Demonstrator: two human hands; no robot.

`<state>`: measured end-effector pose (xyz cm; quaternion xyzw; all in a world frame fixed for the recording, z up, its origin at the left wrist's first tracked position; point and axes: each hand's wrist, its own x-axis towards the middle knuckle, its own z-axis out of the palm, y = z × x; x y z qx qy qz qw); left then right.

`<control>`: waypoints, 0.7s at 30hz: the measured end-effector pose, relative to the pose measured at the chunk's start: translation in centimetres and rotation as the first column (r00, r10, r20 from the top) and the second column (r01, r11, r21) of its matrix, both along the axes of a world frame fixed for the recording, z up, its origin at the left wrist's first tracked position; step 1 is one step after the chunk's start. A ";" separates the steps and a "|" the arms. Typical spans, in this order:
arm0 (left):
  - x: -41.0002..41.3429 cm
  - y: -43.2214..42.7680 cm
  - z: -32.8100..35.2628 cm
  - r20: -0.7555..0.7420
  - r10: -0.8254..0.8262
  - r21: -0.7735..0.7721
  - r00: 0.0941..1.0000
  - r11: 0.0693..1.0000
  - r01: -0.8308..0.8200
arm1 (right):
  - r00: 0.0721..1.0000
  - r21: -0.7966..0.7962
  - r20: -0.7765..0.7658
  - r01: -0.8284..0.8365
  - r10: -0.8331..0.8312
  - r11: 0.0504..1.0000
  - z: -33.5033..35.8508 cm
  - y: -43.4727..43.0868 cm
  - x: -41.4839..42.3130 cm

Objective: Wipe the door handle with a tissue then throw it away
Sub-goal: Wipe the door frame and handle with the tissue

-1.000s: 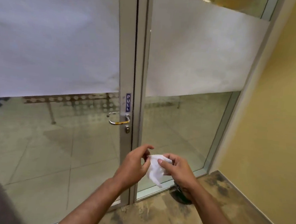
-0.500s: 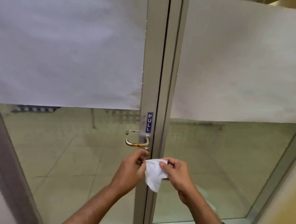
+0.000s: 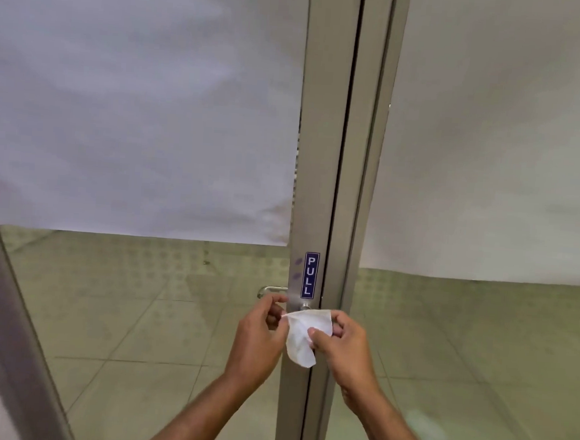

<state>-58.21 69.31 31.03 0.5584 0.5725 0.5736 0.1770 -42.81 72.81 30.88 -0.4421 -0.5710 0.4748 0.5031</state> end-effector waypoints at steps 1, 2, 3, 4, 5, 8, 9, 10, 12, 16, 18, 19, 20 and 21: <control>-0.4 0.7 0.1 -0.007 0.003 -0.002 1.000 1.000 -0.003 | 0.999 0.029 0.028 0.034 -0.034 0.999 0.2 0.6 -0.6; -0.8 1.4 0.0 -0.007 0.005 -0.003 1.000 1.000 -0.005 | 0.996 0.054 0.047 0.068 -0.070 0.996 0.4 1.2 -1.3; -1.3 2.2 0.0 -0.004 0.006 -0.003 1.000 1.000 -0.006 | 0.993 0.078 0.064 0.097 -0.102 0.992 0.5 1.9 -1.9; -1.7 2.9 0.0 -0.006 0.007 0.000 1.000 1.000 -0.007 | 0.987 0.103 0.091 0.120 -0.129 0.987 0.6 2.6 -2.5; -2.2 3.7 0.0 -0.017 0.008 0.001 1.000 1.000 -0.008 | 0.980 0.127 0.129 0.136 -0.152 0.983 0.8 3.3 -2.9; -3.8 5.7 0.0 -0.068 0.003 0.006 0.998 1.000 -0.003 | 0.951 0.186 0.239 0.151 -0.194 0.971 1.4 5.6 -4.0; -4.3 6.3 0.1 -0.092 0.008 0.013 0.996 1.000 -0.007 | 0.937 0.209 0.279 0.155 -0.211 0.965 1.6 6.4 -4.3; -4.7 6.9 0.0 -0.120 0.019 0.024 0.993 1.000 -0.016 | 0.917 0.238 0.322 0.160 -0.233 0.958 1.8 7.3 -4.5; -5.4 8.1 -0.1 -0.202 0.049 0.053 0.978 0.998 -0.039 | 0.877 0.298 0.397 0.156 -0.271 0.942 2.0 8.9 -5.0; -6.3 9.9 -0.5 -0.357 0.137 0.154 0.924 0.984 -0.087 | 0.809 0.386 0.498 0.115 -0.311 0.915 1.9 12.1 -5.6; -6.5 10.9 -0.6 -0.400 0.195 0.200 0.896 0.972 -0.122 | 0.761 0.463 0.545 0.077 -0.352 0.883 1.5 13.6 -5.9; -6.6 11.3 -0.7 -0.413 0.209 0.213 0.887 0.968 -0.129 | 0.737 0.494 0.562 0.064 -0.375 0.867 1.2 14.0 -6.1; -6.6 11.5 -0.7 -0.425 0.219 0.227 0.878 0.965 -0.131 | 0.721 0.518 0.573 0.051 -0.391 0.854 1.0 14.4 -6.3; -6.7 11.9 -0.8 -0.443 0.230 0.245 0.866 0.961 -0.130 | 0.712 0.538 0.576 0.039 -0.401 0.842 0.5 14.7 -6.5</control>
